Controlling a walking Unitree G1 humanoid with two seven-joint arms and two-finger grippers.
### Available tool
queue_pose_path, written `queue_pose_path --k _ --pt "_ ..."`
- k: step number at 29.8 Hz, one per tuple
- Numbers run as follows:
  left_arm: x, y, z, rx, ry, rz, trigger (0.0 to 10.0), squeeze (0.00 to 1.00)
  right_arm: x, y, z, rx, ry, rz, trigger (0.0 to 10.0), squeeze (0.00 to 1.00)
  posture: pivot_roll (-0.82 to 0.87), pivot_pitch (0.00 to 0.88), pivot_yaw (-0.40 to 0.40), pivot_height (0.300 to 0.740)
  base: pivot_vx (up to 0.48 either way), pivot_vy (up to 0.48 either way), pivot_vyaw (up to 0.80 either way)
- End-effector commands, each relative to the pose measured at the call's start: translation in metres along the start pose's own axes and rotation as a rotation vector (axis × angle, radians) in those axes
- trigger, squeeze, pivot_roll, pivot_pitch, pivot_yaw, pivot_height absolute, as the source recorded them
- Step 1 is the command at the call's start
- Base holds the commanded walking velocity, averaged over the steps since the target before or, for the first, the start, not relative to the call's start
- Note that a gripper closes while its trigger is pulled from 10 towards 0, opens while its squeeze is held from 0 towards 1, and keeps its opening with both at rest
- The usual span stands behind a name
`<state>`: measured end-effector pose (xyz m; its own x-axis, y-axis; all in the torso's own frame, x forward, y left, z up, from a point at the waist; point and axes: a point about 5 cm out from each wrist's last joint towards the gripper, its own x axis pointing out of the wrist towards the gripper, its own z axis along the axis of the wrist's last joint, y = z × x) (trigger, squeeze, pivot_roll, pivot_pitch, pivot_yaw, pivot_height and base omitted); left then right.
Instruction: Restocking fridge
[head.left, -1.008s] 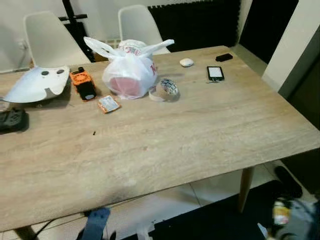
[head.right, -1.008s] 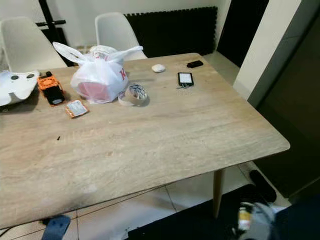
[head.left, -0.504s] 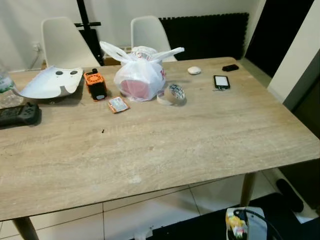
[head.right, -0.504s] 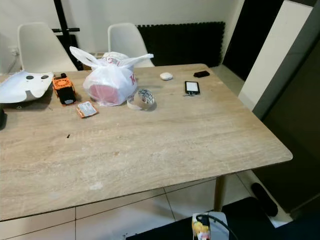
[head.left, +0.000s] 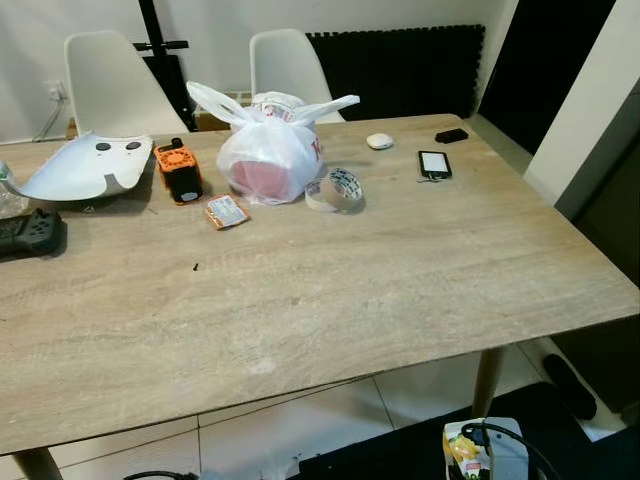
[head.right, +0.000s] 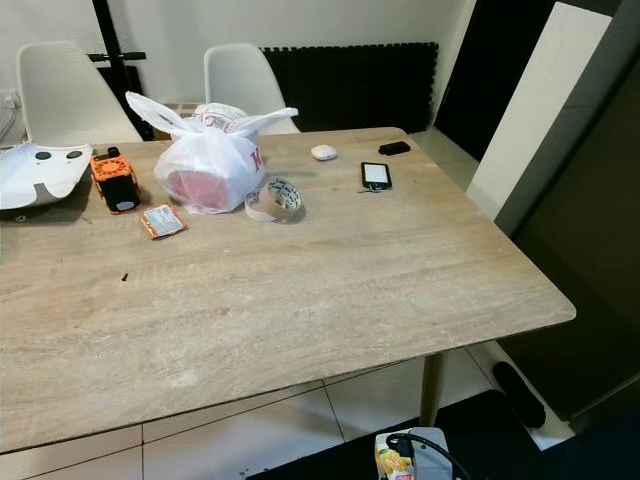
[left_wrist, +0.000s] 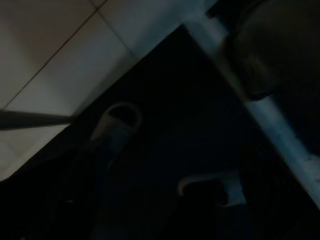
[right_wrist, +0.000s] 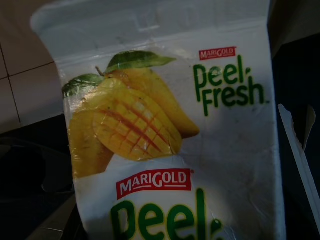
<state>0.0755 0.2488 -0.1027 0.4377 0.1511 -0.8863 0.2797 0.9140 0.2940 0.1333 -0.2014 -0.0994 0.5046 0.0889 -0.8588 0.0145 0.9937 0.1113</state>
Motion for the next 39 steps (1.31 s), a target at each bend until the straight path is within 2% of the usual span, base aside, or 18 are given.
queue_pose_path --k 1,2,4,5,6,8,14,17,18,19,21,23,24,28,29,30,34,39 --pt "-0.006 0.053 -0.014 -0.022 0.111 0.226 10.0 0.0 0.0 0.009 -0.008 0.01 0.021 0.042 10.0 0.0 0.07 0.004 -0.003 0.74 0.0 0.0 0.0" --pt "-0.006 0.053 -0.014 -0.022 0.111 0.226 10.0 0.0 0.0 0.009 -0.008 0.01 0.021 0.042 10.0 0.0 0.07 0.004 -0.003 0.74 0.0 0.0 0.0" --pt "-0.018 0.096 -0.025 -0.032 0.189 0.446 10.0 0.0 0.0 0.008 -0.011 0.012 0.026 0.036 10.0 0.0 0.07 0.001 0.0 0.74 0.0 0.0 0.0" --pt "-0.018 0.096 -0.025 -0.032 0.189 0.446 10.0 0.0 0.0 0.008 -0.011 0.012 0.026 0.036 10.0 0.0 0.07 0.001 0.0 0.74 0.0 0.0 0.0" --pt "-0.034 0.131 -0.034 -0.024 0.252 0.67 10.0 0.0 -0.001 0.007 -0.011 0.012 0.01 0.023 10.0 0.0 0.07 0.001 0.0 0.74 0.0 0.0 0.0" --pt "-0.046 0.151 -0.04 -0.033 0.305 0.804 10.0 0.0 -0.001 0.005 -0.007 0.031 -0.012 0.011 10.0 0.0 0.06 0.0 0.008 0.74 0.0 0.0 0.0" --pt "-0.052 0.159 -0.046 -0.08 0.348 0.857 10.0 0.0 0.0 0.005 -0.004 0.045 -0.026 0.009 10.0 0.0 0.06 0.0 0.01 0.74 0.0 0.0 0.0" --pt "-0.063 0.16 -0.062 -0.277 0.463 0.958 10.0 0.0 0.0 0.005 -0.002 0.042 -0.027 0.008 10.0 0.0 0.06 0.0 0.012 0.74 0.0 0.0 0.0" --pt "-0.063 0.16 -0.062 -0.277 0.463 0.958 10.0 0.0 0.0 0.005 -0.002 0.042 -0.027 0.008 10.0 0.0 0.06 0.0 0.012 0.74 0.0 0.0 0.0" --pt "-0.069 0.158 -0.074 -0.38 0.537 1.017 10.0 0.0 0.0 0.005 -0.002 0.039 -0.027 0.009 10.0 0.0 0.07 0.0 0.01 0.74 0.0 0.0 0.0" --pt "-0.07 0.157 -0.076 -0.39 0.551 1.019 10.0 0.0 0.0 0.005 -0.002 0.038 -0.026 0.01 10.0 0.0 0.07 0.0 0.01 0.74 0.0 0.0 0.0" --pt "-0.068 0.155 -0.074 -0.346 0.539 0.985 10.0 0.0 0.0 0.006 -0.003 0.035 -0.022 0.011 10.0 0.0 0.07 0.0 0.01 0.74 0.0 0.0 0.0" --pt "-0.05 0.139 -0.061 -0.308 0.465 0.803 10.0 0.0 0.0 0.006 -0.006 0.031 -0.012 0.012 10.0 0.0 0.07 0.0 0.008 0.74 0.0 0.0 0.0" --pt "-0.02 0.101 -0.032 -0.285 0.32 0.474 10.0 0.0 -0.001 0.005 -0.008 0.026 -0.003 0.008 10.0 0.0 0.07 0.0 0.007 0.74 0.0 0.0 0.0" --pt "-0.02 0.101 -0.032 -0.285 0.32 0.474 10.0 0.0 -0.001 0.005 -0.008 0.026 -0.003 0.008 10.0 0.0 0.07 0.0 0.007 0.74 0.0 0.0 0.0" --pt "-0.008 0.077 -0.016 -0.236 0.24 0.321 10.0 0.0 -0.001 0.005 -0.008 0.023 -0.003 0.008 10.0 0.0 0.07 0.0 0.007 0.74 0.0 0.0 0.0" --pt "-0.001 0.05 -0.007 -0.22 0.177 0.149 10.0 0.0 0.0 0.005 -0.007 0.022 -0.007 0.009 10.0 0.0 0.06 0.0 0.008 0.74 0.0 0.0 0.0" --pt "0.0 0.032 -0.007 -0.211 0.154 -0.011 10.0 0.0 -0.001 0.005 -0.007 0.025 -0.01 0.007 10.0 0.0 0.06 0.0 0.008 0.74 0.0 0.0 0.0"
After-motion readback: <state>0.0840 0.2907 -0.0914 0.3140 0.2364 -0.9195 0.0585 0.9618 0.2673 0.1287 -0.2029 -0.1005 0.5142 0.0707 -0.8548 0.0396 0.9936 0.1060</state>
